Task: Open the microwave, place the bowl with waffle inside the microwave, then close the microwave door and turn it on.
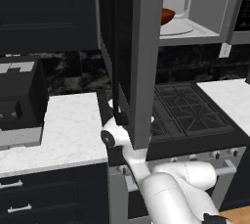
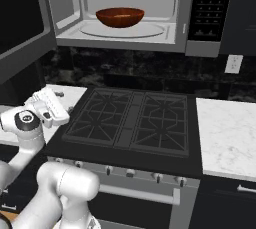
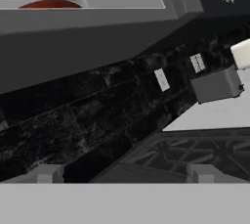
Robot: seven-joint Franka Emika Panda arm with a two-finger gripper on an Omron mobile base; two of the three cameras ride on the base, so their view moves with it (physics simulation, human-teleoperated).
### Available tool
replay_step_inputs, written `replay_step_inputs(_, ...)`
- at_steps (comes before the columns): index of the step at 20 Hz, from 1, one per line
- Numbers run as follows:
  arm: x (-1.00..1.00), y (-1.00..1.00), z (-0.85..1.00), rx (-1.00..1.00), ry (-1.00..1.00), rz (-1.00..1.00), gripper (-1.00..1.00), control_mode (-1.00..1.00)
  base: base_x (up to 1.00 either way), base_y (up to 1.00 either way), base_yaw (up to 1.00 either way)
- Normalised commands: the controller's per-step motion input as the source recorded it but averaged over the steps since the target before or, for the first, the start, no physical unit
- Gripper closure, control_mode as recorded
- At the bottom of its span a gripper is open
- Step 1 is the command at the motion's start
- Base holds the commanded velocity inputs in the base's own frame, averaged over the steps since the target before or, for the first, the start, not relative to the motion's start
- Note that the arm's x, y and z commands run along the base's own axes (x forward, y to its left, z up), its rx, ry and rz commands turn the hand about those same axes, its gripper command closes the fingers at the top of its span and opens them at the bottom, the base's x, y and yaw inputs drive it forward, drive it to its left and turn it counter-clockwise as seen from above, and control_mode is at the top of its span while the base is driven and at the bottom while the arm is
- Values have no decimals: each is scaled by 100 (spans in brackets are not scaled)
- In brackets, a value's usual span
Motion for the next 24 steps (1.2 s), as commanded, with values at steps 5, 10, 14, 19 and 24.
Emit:
replay_step_inputs(5, 0, 70, -11, -1, -29, 0, -100, -100, 0, 0, 0)
replay_step_inputs(10, 0, 96, -1, -2, -29, 0, -100, -100, 0, 0, 0)
replay_step_inputs(14, 0, 91, -8, -1, -24, 0, -100, -100, 0, 0, 0)
replay_step_inputs(19, 0, 76, -14, -3, -27, 0, -100, -100, 0, 0, 0)
replay_step_inputs(24, -34, 57, 1, -2, -48, 0, -100, -100, 0, 0, 0)
